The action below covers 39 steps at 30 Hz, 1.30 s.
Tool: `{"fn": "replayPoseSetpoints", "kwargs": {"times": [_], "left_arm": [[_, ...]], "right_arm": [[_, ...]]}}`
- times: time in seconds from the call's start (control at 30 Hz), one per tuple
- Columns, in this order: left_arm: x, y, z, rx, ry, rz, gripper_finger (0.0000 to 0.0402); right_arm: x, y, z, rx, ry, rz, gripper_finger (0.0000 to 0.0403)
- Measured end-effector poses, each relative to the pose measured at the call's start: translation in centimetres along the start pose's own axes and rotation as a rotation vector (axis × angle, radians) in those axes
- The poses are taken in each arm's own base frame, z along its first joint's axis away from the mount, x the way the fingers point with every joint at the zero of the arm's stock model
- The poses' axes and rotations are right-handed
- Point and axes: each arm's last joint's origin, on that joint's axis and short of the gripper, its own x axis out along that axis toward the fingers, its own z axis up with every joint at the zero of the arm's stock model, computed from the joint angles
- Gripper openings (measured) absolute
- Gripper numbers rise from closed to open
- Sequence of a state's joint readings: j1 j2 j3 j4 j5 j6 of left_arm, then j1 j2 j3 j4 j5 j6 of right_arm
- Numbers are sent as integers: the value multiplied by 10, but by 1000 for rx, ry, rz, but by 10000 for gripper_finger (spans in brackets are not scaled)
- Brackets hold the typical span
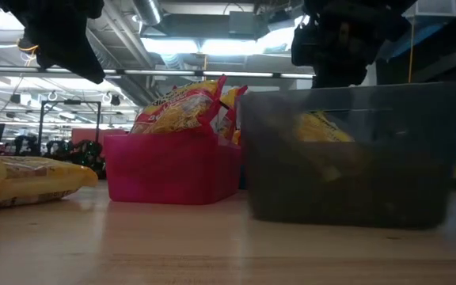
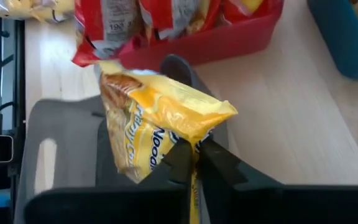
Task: Sort Maruchan noodles
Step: Put the yellow bag into the black bin
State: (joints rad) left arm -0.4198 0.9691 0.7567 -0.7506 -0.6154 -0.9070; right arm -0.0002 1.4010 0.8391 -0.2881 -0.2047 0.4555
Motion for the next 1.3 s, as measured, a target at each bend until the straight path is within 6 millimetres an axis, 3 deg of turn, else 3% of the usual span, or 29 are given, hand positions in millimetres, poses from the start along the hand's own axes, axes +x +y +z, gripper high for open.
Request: {"fn": "replayPoseSetpoints", "kwargs": {"times": [0.27,0.63,0.83,1.13,1.3], "left_arm": [[0,0,0,-1,0,1,64],[0,0,0,-8,0,1,64],[0,0,0,-8,0,1,64],[0,0,0,-8,0,1,64],[0,0,0,-8,0,1,64]], "right_arm": [[0,0,0,-23,6,1,13],[0,1,0,-45,2,15,110],[5,-2,0,-40,3,-33,138],[14,-2,1,-41,5,5,142],[14,-2,4,-46,-28,0,108]]}}
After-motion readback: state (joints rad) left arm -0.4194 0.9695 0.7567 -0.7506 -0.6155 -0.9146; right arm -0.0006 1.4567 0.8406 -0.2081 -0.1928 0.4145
